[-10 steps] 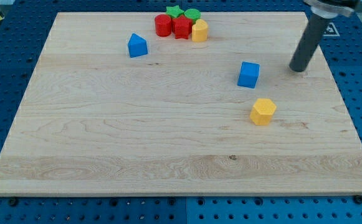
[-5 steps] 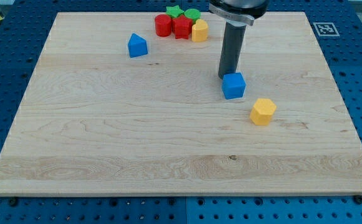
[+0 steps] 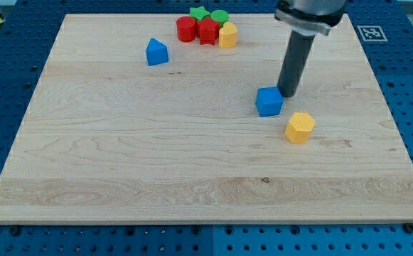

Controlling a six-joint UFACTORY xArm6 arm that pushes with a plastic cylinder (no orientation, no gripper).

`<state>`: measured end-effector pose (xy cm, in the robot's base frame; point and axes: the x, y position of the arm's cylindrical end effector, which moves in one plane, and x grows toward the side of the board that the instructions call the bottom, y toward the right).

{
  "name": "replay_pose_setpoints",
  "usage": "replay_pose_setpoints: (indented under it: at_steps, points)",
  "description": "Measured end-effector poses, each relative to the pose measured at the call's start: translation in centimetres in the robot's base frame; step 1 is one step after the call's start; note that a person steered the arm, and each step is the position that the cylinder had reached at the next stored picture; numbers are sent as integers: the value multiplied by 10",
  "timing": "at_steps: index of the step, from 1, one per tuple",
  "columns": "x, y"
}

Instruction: Move the hexagon and blue cube parallel to each other

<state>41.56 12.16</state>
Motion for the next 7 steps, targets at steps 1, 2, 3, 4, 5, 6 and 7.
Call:
replay_pose_setpoints:
  at_steps: [1, 2, 3, 4, 5, 6, 7]
  points:
    - [10, -21]
    - [10, -33]
    - [0, -42]
    - [3, -58]
    - [17, -66]
    - [35, -66]
    - [43, -66]
